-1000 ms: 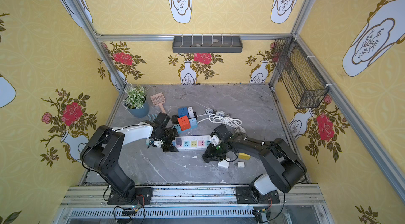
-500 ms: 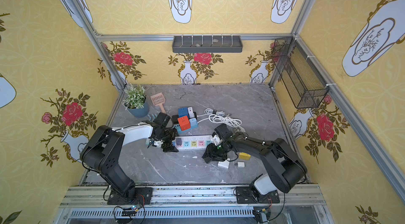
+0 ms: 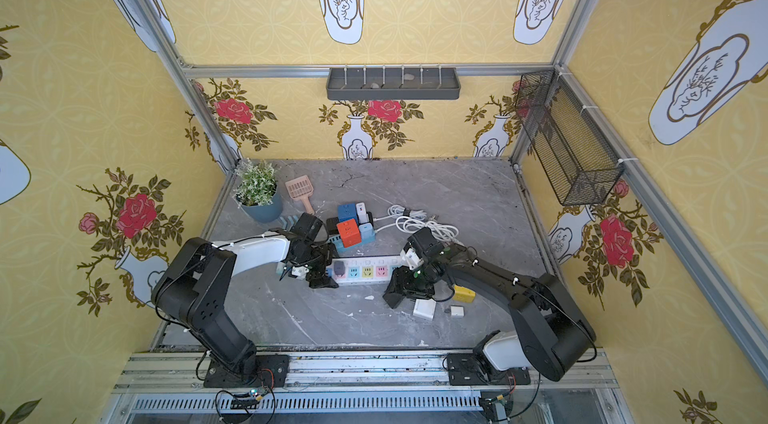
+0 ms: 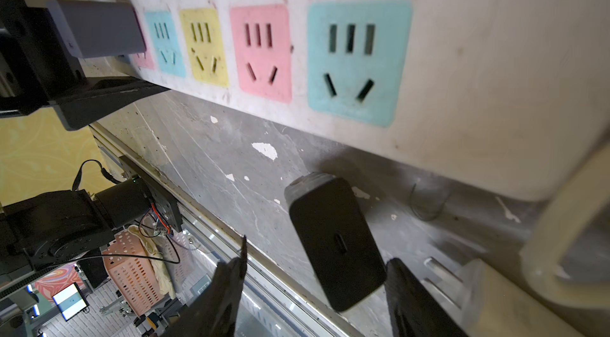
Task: Pull the plug off the socket
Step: Place the plug at the center of the board, then remove the plug from the socket.
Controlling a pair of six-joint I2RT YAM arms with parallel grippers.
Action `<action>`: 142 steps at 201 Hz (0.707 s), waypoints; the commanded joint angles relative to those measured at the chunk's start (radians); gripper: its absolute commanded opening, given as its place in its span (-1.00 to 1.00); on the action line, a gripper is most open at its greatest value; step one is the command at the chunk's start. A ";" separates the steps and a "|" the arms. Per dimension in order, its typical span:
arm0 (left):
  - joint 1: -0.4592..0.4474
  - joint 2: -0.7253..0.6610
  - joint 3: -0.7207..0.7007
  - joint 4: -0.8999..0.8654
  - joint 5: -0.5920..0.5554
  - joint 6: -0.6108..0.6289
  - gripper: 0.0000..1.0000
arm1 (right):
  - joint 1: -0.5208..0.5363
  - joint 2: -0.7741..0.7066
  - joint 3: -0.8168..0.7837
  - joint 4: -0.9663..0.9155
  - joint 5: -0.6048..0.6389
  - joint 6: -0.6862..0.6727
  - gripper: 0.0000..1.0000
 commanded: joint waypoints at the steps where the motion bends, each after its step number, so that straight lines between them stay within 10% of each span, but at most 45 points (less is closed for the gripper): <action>1: 0.002 0.026 -0.016 0.087 -0.254 -0.393 -0.83 | 0.003 -0.011 0.017 -0.050 0.034 -0.030 0.40; 142: 0.002 0.021 -0.018 0.073 -0.247 -0.382 -0.82 | 0.028 -0.078 0.114 0.031 0.131 -0.336 0.37</action>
